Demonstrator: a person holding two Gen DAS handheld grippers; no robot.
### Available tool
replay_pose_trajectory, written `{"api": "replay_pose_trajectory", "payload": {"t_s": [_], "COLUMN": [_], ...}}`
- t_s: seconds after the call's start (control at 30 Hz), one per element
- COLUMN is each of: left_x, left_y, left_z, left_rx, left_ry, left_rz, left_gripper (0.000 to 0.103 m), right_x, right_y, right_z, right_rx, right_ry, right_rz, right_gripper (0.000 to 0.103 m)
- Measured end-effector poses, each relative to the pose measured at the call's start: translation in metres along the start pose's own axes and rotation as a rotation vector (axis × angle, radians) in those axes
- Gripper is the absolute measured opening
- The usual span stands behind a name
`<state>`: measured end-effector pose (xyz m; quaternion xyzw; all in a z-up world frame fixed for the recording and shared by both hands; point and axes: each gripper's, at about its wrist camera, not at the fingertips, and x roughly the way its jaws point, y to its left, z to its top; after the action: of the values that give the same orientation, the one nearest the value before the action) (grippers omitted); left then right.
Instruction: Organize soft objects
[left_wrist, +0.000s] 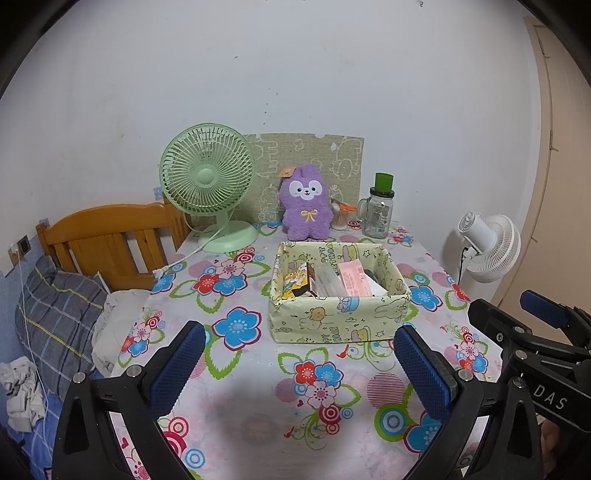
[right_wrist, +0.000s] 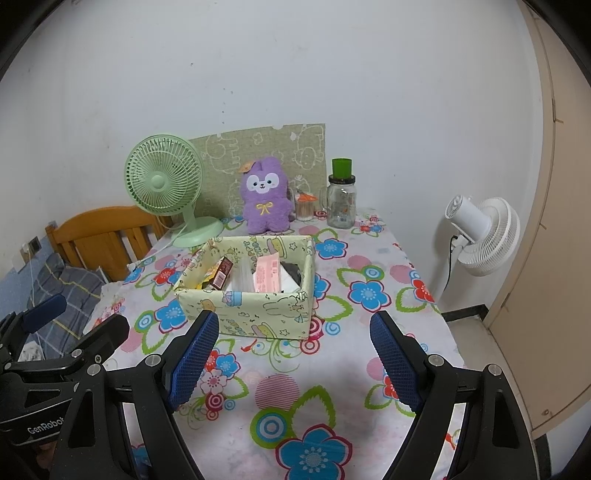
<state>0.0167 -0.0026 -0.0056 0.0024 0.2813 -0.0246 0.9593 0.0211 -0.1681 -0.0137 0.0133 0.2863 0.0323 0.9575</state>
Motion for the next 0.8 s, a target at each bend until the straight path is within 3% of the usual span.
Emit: {"api": "replay_pose_trajectory", "payload": {"t_s": [0.8], "left_x": [0.0016], "left_y": [0.0], "left_z": [0.0012], "left_rx": [-0.003], "left_ry": [0.004], "left_rz": [0.008], "left_gripper": [0.103], "right_x": [0.0025], "right_y": [0.0012], "right_z": [-0.0012], "right_rx": [0.002], "right_ry": [0.003], "right_rz": [0.005], "right_gripper": [0.086]}}
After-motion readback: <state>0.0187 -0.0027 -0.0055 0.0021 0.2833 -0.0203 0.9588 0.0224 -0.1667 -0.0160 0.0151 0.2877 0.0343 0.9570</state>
